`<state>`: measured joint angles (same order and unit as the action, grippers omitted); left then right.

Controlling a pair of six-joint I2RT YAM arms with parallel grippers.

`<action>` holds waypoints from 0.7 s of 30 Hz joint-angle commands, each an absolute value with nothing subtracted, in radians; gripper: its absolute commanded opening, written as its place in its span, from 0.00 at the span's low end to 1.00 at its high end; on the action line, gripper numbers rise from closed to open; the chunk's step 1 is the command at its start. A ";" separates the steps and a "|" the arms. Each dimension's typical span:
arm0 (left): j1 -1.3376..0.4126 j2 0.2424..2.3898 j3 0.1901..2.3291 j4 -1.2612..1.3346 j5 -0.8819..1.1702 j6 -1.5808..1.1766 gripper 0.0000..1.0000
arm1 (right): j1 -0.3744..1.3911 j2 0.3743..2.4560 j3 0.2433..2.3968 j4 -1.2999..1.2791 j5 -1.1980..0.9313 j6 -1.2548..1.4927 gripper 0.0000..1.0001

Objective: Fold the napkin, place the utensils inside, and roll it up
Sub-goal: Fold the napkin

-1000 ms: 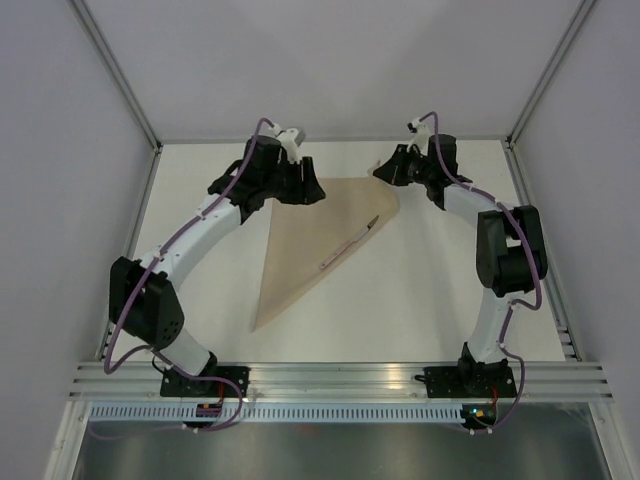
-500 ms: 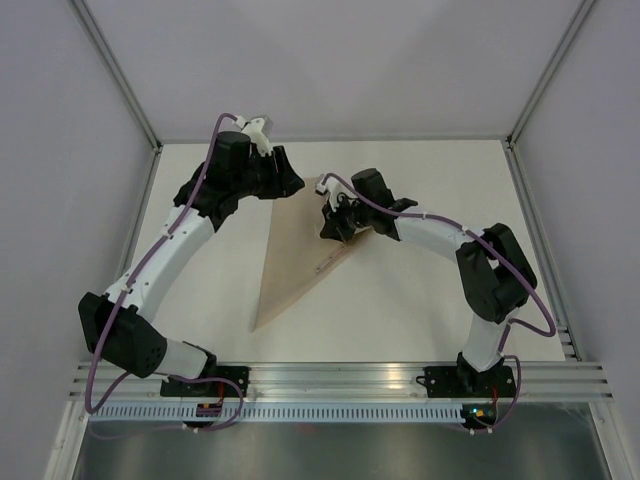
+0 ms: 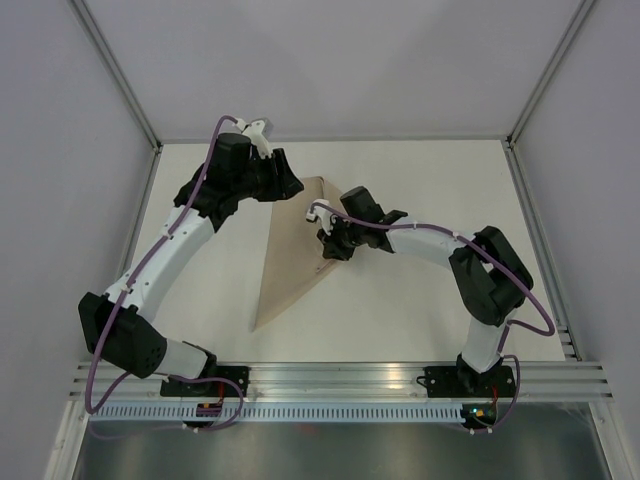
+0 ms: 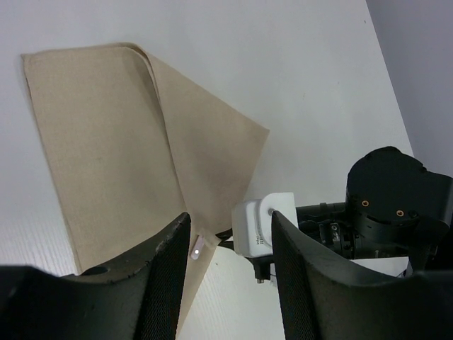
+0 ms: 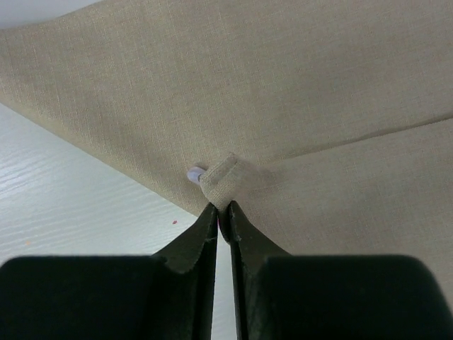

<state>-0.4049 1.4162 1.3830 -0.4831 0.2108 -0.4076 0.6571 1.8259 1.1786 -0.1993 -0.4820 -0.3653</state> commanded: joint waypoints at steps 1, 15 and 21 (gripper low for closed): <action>-0.399 1.407 1.361 -0.511 0.232 -0.456 0.54 | 0.678 1.825 1.192 -0.176 -0.477 -0.390 0.18; -0.399 1.402 1.344 -0.499 0.229 -0.456 0.56 | 0.706 1.842 1.224 -0.195 -0.486 -0.376 0.40; -0.329 1.370 1.402 -0.547 0.152 -0.497 0.59 | 0.774 1.738 1.177 -0.178 -0.411 -0.396 0.41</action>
